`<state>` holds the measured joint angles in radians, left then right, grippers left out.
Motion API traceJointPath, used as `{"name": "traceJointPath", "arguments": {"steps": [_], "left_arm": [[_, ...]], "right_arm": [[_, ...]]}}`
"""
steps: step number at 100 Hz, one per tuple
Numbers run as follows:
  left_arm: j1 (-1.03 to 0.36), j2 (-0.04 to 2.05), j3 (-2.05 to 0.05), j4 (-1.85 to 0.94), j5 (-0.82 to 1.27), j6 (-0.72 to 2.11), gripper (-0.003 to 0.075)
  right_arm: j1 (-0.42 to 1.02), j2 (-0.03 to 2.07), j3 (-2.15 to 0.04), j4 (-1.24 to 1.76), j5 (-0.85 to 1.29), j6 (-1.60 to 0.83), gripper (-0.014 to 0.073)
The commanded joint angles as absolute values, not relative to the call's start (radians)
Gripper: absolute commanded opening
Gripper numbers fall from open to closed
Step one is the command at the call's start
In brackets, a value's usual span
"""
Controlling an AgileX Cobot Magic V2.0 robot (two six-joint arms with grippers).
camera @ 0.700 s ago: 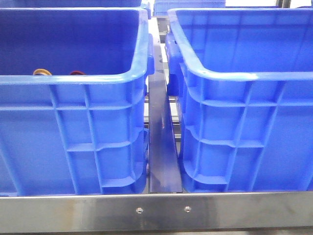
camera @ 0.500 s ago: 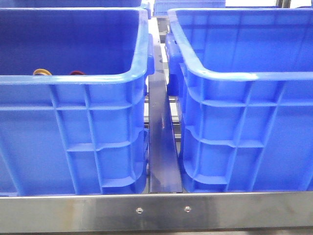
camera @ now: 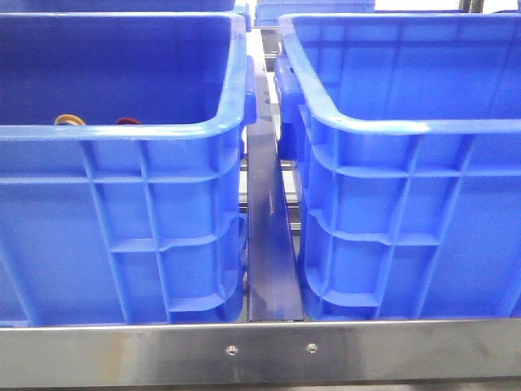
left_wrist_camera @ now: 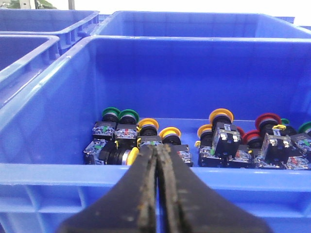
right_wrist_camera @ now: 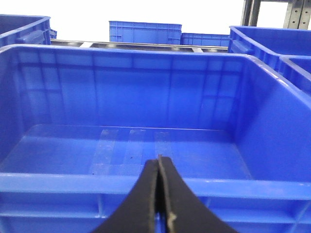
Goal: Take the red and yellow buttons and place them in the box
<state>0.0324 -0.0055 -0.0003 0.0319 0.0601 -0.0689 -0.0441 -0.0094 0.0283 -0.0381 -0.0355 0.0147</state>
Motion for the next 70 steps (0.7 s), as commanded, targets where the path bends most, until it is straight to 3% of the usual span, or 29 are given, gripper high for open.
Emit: {"name": "traceJointPath", "arguments": {"steps": [1,33,70], "left_arm": [[0.033,-0.036,0.009,0.013,-0.031,-0.079,-0.002],[0.033,-0.009,-0.16,0.008,0.092,-0.079,-0.002],[0.001,0.278,-0.391,0.008,0.206,-0.079,-0.002]], "right_arm": [[-0.043,-0.031,0.033,-0.045,-0.112,0.015,-0.0102],[-0.043,-0.031,0.033,-0.045,-0.112,0.015,-0.0102],[-0.043,-0.031,0.033,-0.045,-0.112,0.015,-0.0102]]}}
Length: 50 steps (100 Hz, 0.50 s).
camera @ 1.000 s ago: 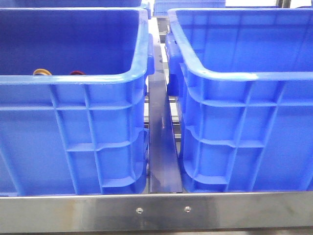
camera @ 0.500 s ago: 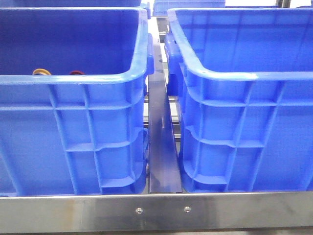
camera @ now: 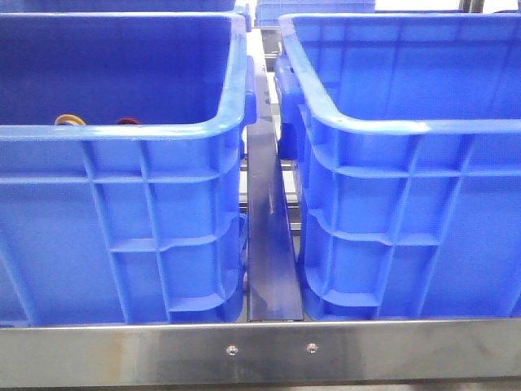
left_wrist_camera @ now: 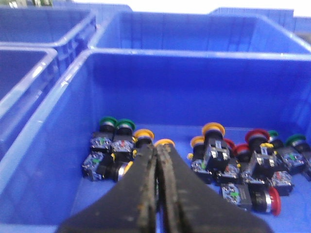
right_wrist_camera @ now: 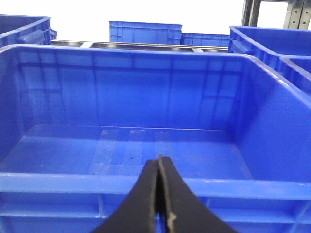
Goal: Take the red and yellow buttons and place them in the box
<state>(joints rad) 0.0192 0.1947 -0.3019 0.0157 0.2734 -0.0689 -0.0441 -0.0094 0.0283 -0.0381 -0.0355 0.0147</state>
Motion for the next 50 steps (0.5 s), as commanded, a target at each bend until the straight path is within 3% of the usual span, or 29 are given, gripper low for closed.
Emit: {"name": "traceJointPath", "arguments": {"steps": [1,28,35,50], "left_arm": [[0.0,0.292,-0.396,0.008,0.207,-0.079,-0.002],[-0.037,0.584,-0.604,0.0,0.256,-0.079,0.0013],[-0.05,0.661,-0.651,0.0,0.26,-0.079,0.0113],[-0.099,0.823,-0.746,-0.015,0.27,-0.079,0.0475]], "right_arm": [[-0.043,-0.031,0.033,-0.045,-0.112,0.015,-0.0102],[-0.043,-0.031,0.033,-0.045,-0.112,0.015,-0.0102],[-0.043,-0.031,0.033,-0.045,-0.112,0.015,-0.0102],[-0.043,-0.031,0.033,-0.045,-0.112,0.015,-0.0102]]}}
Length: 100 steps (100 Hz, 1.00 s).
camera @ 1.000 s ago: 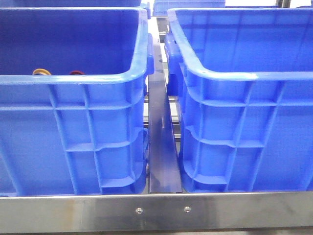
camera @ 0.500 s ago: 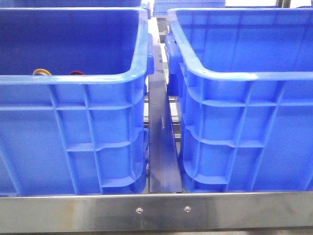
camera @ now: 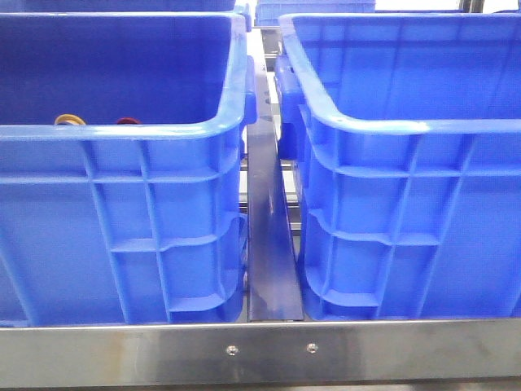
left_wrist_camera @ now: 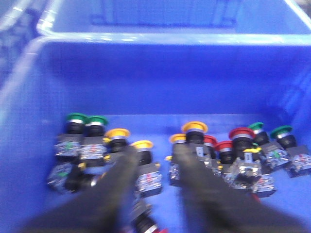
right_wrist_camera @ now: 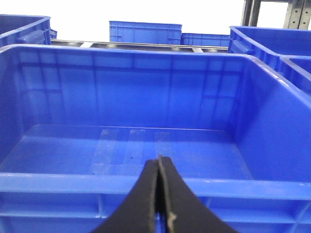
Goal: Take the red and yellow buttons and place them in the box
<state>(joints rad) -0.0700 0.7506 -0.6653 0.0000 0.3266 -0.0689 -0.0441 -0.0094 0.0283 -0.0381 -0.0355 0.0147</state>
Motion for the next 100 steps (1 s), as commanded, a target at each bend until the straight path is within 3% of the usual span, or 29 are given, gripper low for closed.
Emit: {"name": "traceJointPath", "arguments": {"steps": [1,9,66,100], "left_arm": [[-0.102,0.829,-0.751,-0.015,0.275,-0.079,0.0487],[-0.136,0.911,-0.815,-0.015,0.317,-0.079,0.0566],[-0.188,1.535,-1.381,-0.01,0.906,-0.079,0.0566],[-0.188,1.754,-1.533,-0.01,1.037,-0.079,0.0566]], "right_arm": [[-0.043,-0.031,0.033,-0.045,-0.112,0.015,-0.0102],[-0.043,-0.031,0.033,-0.045,-0.112,0.015,-0.0102],[-0.043,-0.031,0.033,-0.045,-0.112,0.015,-0.0102],[-0.043,-0.031,0.033,-0.045,-0.112,0.015,-0.0102]]}}
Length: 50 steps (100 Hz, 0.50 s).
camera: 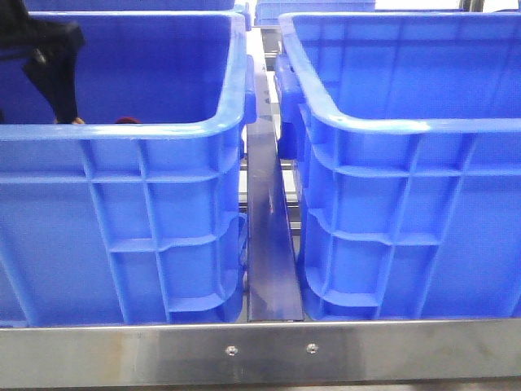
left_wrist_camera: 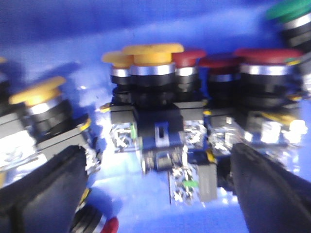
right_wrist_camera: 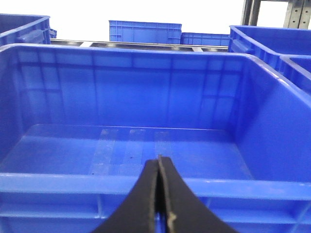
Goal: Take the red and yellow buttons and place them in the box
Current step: 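Lower the left gripper into the button crate and grasp a yellow-capped button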
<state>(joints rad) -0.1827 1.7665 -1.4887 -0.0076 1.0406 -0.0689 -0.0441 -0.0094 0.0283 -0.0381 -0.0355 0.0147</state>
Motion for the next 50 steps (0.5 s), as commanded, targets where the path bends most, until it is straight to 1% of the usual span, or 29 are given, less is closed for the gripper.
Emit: {"name": "traceJointPath", "arguments": {"steps": [1,20,32,39,44,50], "left_arm": [[-0.188,1.758,-1.536,-0.01,1.037,-0.079,0.0566],[-0.188,1.807,-1.544,-0.01,1.02,-0.079,0.0561],[-0.188,1.807,-1.544,-0.01,0.992,-0.079,0.0529],[-0.188,1.807,-1.544,-0.01,0.993,-0.079,0.0462],[-0.188,1.807,-1.544,-0.01,0.995,-0.079,0.038],[-0.188,1.807,-1.544,-0.01,0.996,-0.079,0.0262]], "right_arm": [[-0.043,-0.031,0.033,-0.045,-0.112,0.015,-0.0102],[-0.043,-0.031,0.033,-0.045,-0.112,0.015,-0.0102],[-0.043,-0.031,0.033,-0.045,-0.112,0.015,-0.0102],[-0.043,-0.031,0.033,-0.045,-0.112,0.015,-0.0102],[-0.043,-0.031,0.033,-0.045,-0.112,0.015,-0.0102],[-0.043,-0.031,0.033,-0.045,-0.112,0.015,-0.0102]]}}
